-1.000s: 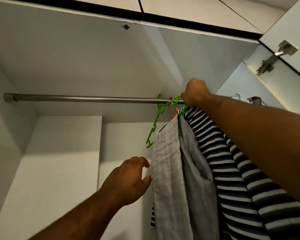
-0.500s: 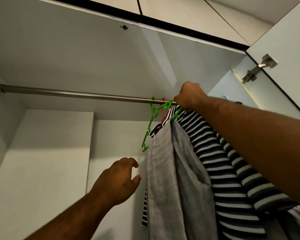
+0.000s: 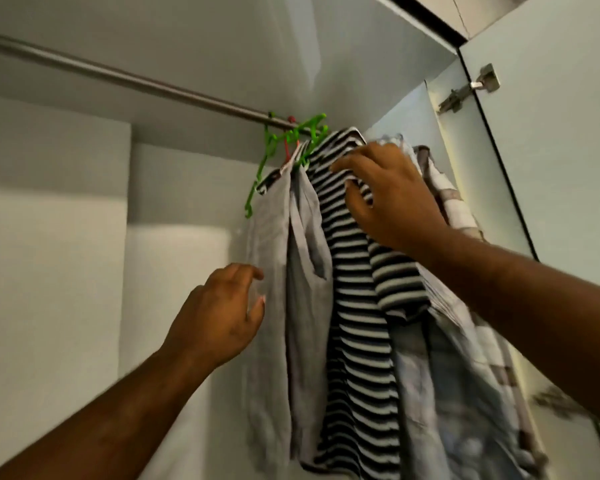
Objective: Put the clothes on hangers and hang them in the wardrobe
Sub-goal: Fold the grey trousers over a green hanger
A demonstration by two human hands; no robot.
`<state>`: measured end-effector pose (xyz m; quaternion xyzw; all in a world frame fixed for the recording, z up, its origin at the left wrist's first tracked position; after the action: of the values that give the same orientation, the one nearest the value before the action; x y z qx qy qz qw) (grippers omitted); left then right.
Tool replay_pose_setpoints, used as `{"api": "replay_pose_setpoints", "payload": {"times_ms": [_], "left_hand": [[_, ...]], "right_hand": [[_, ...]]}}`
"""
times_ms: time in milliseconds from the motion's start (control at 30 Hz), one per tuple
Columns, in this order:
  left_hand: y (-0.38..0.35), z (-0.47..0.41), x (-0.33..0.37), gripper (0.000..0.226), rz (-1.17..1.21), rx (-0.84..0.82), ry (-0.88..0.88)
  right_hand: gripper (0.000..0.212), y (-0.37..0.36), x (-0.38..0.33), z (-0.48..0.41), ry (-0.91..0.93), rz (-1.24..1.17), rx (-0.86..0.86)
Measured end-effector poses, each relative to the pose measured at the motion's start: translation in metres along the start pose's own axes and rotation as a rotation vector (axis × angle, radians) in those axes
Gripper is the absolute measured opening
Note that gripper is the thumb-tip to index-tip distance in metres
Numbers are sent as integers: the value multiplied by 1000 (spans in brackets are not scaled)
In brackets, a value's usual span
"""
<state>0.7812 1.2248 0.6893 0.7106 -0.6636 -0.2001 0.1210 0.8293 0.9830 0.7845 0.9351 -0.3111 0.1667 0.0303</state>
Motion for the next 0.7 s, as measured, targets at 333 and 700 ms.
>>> {"api": "replay_pose_setpoints", "payload": {"times_ms": [333, 700], "left_hand": [[-46, 92, 137, 22, 166, 79, -225], [-151, 221, 405, 25, 439, -240, -385]], "right_hand": [[25, 88, -2, 215, -34, -67, -319], [24, 294, 54, 473, -497, -96, -764]]}}
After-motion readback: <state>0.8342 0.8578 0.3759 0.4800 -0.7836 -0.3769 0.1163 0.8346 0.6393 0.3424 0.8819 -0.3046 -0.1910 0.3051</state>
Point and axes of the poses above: each hand's wrist, its own z-axis away from the middle knuckle, its own y-axis out of the back of the hand, x = y × z, the point moved 6 cm from there along -z, towards the middle knuckle, and after that the axes turned 2 degrees about -z, right-handed, at the moved point
